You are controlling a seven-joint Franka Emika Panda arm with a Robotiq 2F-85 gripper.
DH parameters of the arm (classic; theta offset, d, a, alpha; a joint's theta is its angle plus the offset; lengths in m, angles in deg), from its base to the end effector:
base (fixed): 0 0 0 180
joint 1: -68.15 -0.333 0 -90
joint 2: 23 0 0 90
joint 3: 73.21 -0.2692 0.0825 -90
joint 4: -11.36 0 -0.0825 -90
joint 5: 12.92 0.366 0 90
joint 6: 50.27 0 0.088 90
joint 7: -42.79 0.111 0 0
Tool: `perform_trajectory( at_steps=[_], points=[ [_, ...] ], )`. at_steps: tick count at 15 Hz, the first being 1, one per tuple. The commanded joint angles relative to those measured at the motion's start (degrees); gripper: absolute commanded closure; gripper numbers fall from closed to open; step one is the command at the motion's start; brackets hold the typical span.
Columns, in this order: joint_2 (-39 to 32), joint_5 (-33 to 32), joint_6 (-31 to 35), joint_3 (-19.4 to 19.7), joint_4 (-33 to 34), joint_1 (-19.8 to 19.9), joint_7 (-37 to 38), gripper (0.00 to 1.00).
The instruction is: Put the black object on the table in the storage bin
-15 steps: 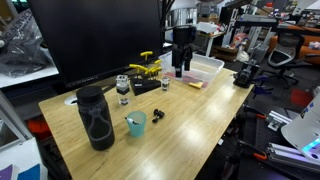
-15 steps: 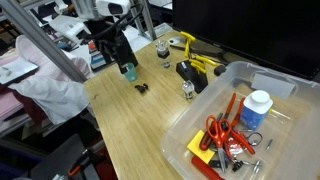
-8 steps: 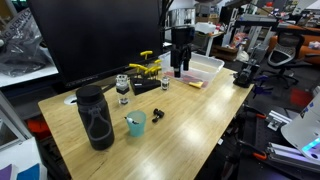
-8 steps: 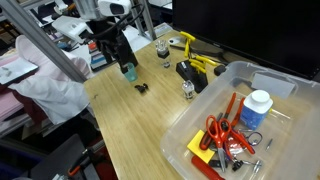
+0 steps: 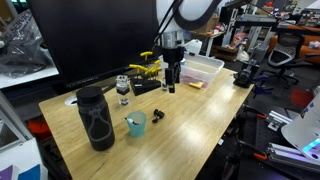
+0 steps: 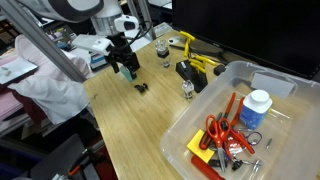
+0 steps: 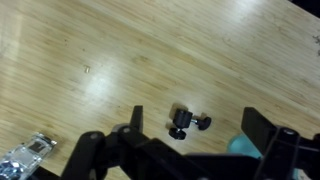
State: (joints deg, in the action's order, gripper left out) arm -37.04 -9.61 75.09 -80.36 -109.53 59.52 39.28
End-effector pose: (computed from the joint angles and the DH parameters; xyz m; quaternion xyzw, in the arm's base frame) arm 0.5105 0.1472 0.2511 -0.9848 -0.1479 0.0862 0.0282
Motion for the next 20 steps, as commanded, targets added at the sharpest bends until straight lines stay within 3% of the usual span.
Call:
perform_trajectory(
  at_steps=[1, 4, 5, 11, 20],
  points=[
    [-7.4, -4.2, 1.0, -0.9, 5.2, -0.4, -4.7, 0.0],
    [-12.4, -6.0, 2.1, -0.6, 8.3, -1.3, -3.1, 0.0],
    [-10.9, -4.9, 2.4, -1.0, 6.3, -0.9, -3.0, 0.0],
    [-12.9, -5.3, 2.5, -1.0, 8.3, -1.0, -3.0, 0.0],
    [-15.9, -8.6, 11.9, 0.8, 8.5, -2.2, 2.6, 0.0]
  ],
)
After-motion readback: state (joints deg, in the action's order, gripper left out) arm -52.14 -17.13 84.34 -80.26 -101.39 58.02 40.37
